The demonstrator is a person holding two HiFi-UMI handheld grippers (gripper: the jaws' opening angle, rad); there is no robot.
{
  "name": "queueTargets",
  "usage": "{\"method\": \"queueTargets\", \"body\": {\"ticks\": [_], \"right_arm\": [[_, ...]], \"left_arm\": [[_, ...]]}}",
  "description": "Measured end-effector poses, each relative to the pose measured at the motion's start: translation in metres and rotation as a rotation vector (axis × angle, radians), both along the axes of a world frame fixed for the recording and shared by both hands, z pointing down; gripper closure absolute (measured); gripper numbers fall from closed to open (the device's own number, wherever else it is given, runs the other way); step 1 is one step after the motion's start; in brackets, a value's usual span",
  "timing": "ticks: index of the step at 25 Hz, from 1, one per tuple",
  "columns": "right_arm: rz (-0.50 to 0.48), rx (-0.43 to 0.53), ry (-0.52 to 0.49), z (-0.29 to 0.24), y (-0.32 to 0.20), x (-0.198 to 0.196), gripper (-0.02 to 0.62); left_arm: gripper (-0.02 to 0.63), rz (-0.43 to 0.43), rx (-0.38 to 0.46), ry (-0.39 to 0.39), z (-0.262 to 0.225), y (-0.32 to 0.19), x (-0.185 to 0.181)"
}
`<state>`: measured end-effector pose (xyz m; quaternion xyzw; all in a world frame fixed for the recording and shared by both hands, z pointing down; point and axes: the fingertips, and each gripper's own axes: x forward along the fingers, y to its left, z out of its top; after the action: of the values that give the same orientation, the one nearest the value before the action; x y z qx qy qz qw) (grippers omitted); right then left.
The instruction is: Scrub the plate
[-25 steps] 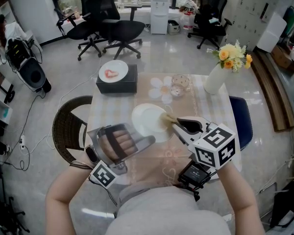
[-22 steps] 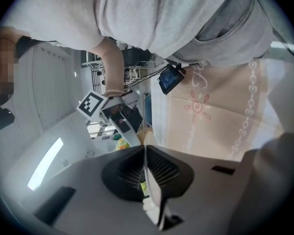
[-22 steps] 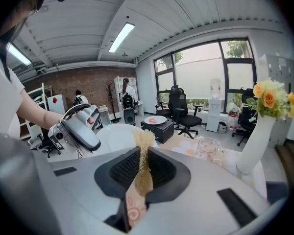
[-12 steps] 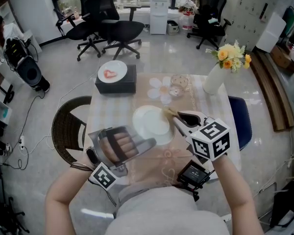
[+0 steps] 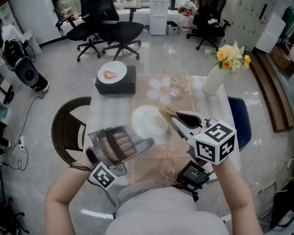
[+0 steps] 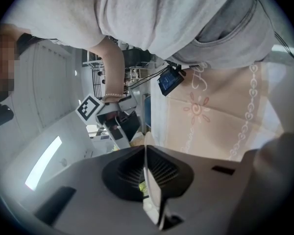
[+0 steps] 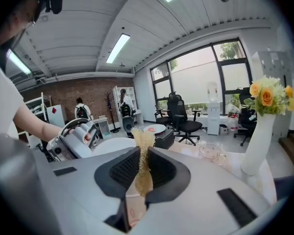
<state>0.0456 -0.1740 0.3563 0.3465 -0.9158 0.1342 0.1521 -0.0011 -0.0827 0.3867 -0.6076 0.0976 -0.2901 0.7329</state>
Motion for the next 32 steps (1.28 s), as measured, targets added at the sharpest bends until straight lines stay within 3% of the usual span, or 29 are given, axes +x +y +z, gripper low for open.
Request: {"method": "queueTargets", "body": {"ticks": [10, 21, 32], "right_arm": [[-0.155, -0.103, -0.119, -0.027, 0.048, -0.036, 0.544], [-0.217, -0.099, -0.023, -0.010, 0.053, -0.048, 0.543], [-0.169, -0.073, 0.101, 0.004, 0.032, -0.033, 0.544]], "left_arm": [[0.586, 0.011, 0.013, -0.015, 0.001, 0.003, 0.001], [0.586, 0.020, 0.039, -0.054, 0.003, 0.004, 0.004], [0.586, 0.023, 0.053, -0.079, 0.005, 0.004, 0.003]]}}
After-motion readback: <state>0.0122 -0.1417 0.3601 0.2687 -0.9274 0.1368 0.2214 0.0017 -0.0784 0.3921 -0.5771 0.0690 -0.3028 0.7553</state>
